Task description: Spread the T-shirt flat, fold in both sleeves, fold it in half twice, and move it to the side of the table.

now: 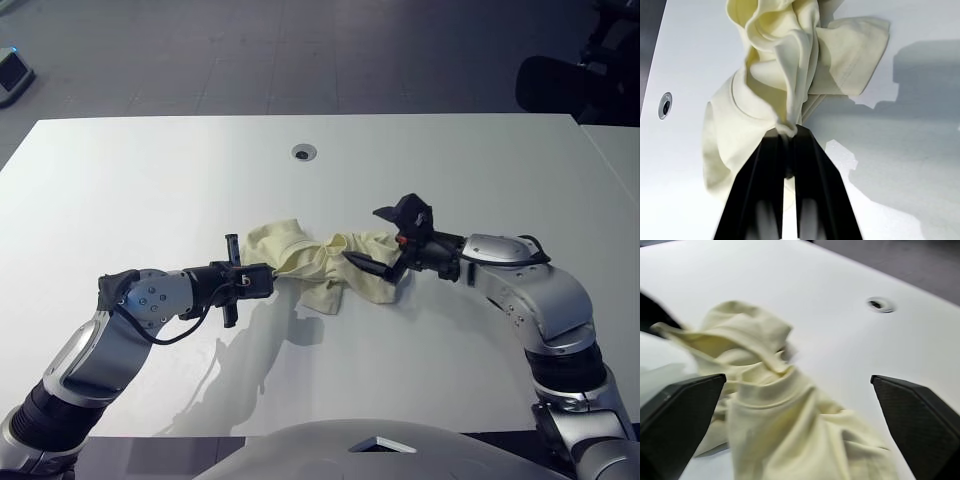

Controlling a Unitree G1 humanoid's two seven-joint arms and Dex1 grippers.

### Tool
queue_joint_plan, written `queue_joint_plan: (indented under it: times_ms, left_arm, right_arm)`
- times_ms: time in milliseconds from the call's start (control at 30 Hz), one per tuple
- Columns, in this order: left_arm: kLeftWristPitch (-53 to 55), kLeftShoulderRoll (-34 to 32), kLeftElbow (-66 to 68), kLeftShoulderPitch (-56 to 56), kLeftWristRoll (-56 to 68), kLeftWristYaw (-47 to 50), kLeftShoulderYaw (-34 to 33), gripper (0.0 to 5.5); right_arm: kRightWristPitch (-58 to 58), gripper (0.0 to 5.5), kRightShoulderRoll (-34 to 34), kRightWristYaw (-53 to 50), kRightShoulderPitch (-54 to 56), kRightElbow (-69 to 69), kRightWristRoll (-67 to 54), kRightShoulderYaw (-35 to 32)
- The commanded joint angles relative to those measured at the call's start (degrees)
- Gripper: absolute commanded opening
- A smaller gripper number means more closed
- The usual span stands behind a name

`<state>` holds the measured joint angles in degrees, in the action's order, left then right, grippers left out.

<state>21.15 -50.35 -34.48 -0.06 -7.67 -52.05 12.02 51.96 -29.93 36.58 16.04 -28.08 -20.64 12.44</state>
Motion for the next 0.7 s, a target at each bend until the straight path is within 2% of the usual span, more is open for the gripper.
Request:
queue_joint_plan:
  times_ms: [33, 700]
  left_arm:
    - [0.31, -0.61, -0.07, -0.56, -0.21, -0.3, -0.2, 0.07]
    - [-0.44, -1.08, 0.39, -2.01, -0.51, -1.08, 0.14, 0.07]
  right_arm:
    - [-1.68, 4.53, -0.61, 0.48, -0.2, 1.71, 1.57, 3.01]
    - [-4.77, 1.19, 0.31, 0.69, -1.68, 6.67, 5.47, 7.01]
